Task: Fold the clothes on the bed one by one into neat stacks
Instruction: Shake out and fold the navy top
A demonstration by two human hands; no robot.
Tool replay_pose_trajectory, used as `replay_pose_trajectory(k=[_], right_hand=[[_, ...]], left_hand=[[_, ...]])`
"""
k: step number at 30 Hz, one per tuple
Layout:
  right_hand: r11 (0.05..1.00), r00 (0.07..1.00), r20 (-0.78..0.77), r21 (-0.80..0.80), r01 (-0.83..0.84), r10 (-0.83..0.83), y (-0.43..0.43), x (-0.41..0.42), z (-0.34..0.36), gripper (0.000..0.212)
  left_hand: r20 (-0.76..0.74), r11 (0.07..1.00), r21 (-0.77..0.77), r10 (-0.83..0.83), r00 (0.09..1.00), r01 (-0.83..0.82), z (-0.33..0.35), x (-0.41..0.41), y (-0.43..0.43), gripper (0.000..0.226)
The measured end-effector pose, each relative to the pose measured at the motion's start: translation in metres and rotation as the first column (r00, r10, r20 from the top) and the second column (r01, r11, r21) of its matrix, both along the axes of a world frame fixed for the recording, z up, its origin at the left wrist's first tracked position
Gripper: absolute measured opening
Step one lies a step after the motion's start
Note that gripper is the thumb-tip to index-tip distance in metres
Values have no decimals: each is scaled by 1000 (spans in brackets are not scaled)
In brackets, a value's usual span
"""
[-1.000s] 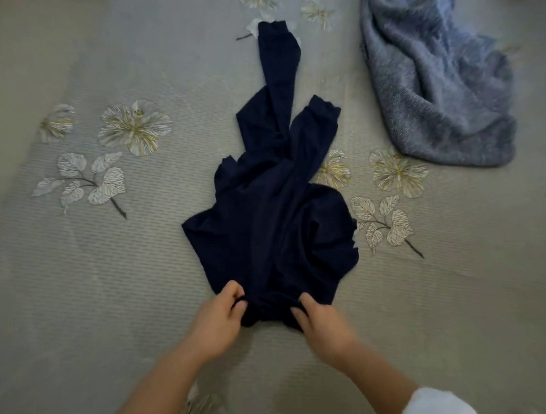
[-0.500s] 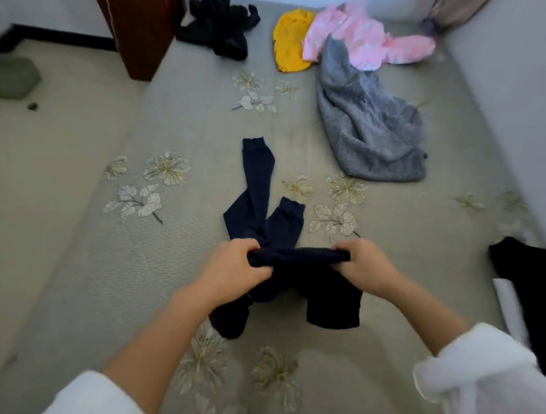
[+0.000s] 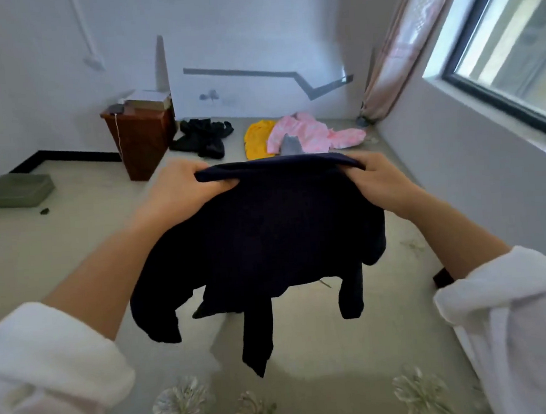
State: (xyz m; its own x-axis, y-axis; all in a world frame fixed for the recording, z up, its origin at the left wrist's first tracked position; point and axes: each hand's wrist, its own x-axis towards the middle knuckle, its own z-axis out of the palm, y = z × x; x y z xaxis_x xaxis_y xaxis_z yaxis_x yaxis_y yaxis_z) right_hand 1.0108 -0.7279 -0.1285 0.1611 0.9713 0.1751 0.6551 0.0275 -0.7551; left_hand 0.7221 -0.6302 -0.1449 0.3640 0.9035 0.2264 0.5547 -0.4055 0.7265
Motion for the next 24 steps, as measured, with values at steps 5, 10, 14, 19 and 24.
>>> replay_pose_trajectory(k=[5,10,14,19,24], right_hand=[[981,992,-82,162,107,-95,-10,11,52,22],[965,971,-118,138,222,-206,-22,41,71,24],[943,949,-181,166,287,-257,-19,56,65,27],[869,831,-389,131,478,-398,-17,77,61,24],[857,799,-468,148,493,-379,-17,86,60,20]], left_hand=[[-195,985,174,18,981,16,31,-4,11,12],[-148,991,61,123,981,-115,-5,-13,22,26],[23,994,18,103,994,-104,-3,9,16,30],[110,996,56,61,992,-67,33,39,9,34],[295,991,-134,18,955,23,61,61,8,28]])
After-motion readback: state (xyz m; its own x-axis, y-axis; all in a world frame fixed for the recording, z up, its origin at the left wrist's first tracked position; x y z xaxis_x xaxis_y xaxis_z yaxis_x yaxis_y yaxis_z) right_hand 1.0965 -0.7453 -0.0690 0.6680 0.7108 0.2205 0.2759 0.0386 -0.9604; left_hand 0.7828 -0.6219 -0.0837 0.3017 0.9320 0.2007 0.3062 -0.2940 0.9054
